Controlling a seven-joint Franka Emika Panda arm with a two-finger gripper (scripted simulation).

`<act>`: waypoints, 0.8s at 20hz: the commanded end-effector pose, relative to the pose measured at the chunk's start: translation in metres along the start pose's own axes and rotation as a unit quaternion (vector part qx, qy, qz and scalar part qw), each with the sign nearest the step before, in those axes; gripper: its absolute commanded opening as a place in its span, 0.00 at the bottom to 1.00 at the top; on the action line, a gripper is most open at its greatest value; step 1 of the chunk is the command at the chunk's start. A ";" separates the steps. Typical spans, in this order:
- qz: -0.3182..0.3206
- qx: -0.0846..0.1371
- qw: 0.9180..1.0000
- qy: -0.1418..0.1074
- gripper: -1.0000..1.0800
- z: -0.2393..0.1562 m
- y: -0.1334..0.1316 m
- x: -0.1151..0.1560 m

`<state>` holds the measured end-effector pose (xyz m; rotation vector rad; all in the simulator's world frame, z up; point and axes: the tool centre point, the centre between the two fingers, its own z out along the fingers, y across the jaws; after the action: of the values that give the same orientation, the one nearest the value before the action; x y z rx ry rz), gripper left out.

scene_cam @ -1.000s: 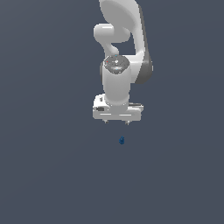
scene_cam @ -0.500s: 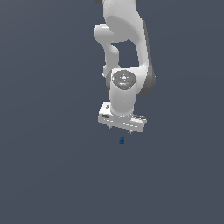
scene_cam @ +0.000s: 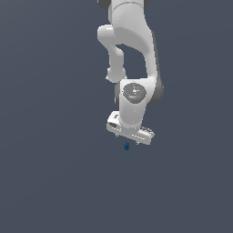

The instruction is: Pick up the object and move it to a goal position.

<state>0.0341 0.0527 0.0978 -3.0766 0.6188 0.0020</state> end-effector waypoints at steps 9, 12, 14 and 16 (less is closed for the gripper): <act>0.011 -0.001 1.000 0.001 0.96 0.009 -0.003 0.000; 0.012 -0.001 1.000 0.001 0.96 0.020 -0.002 0.000; 0.012 -0.001 1.000 0.001 0.96 0.031 -0.002 0.000; 0.013 -0.002 1.000 0.001 0.96 0.042 -0.002 0.000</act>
<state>0.0350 0.0549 0.0642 -3.0716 0.6577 -0.0004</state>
